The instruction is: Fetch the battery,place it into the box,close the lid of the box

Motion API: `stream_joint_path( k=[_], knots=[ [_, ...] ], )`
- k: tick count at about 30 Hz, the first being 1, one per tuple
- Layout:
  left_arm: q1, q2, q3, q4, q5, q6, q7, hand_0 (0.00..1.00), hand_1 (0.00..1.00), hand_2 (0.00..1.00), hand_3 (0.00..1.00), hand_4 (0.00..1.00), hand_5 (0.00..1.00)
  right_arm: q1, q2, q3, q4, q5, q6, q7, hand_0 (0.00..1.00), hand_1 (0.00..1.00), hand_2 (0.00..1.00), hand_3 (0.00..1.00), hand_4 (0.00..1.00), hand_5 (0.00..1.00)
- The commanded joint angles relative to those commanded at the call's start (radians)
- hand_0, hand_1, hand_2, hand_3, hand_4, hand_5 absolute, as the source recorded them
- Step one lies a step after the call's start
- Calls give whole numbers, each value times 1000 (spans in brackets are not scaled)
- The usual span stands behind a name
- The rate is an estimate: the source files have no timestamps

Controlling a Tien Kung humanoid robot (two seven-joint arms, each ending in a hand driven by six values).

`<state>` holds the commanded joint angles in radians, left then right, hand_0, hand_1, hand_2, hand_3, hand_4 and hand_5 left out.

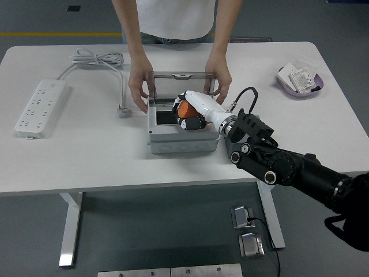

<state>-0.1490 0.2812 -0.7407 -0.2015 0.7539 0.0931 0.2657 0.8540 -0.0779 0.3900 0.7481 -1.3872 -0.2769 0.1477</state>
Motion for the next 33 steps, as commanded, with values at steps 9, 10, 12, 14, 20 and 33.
stream_joint_path(
  k=[9, 10, 12, 14, 20, 33],
  knots=[
    [0, 1, -4, 0, 5, 1, 0, 627, 693, 628, 623, 673, 66, 1, -11, 33, 25, -11, -15, -4, 932, 802, 846, 960, 807, 566],
    [0, 1, -3, 0, 5, 1, 0, 627, 693, 628, 623, 673, 66, 1, -12, 35, 26, -11, -15, -4, 932, 802, 846, 960, 807, 566],
    [-1, 2, -3, 0, 4, 2, 0, 627, 693, 628, 623, 673, 66, 2, -15, 40, 29, -10, -15, -3, 932, 802, 846, 960, 807, 566],
    [-1, 2, -4, 0, 6, 2, 0, 627, 693, 628, 623, 673, 66, 1, -18, 43, 32, -9, -15, -2, 932, 802, 846, 960, 807, 566],
    [1, 1, -3, -1, 3, 3, 0, 627, 693, 627, 622, 672, 66, -8, -36, 66, 72, -15, -16, -14, 929, 806, 848, 968, 825, 584],
    [12, -3, 3, -1, -13, 4, -1, 627, 692, 627, 623, 668, 61, -55, -176, 242, 331, 58, 126, -99, 848, 752, 781, 925, 840, 610]
  ],
)
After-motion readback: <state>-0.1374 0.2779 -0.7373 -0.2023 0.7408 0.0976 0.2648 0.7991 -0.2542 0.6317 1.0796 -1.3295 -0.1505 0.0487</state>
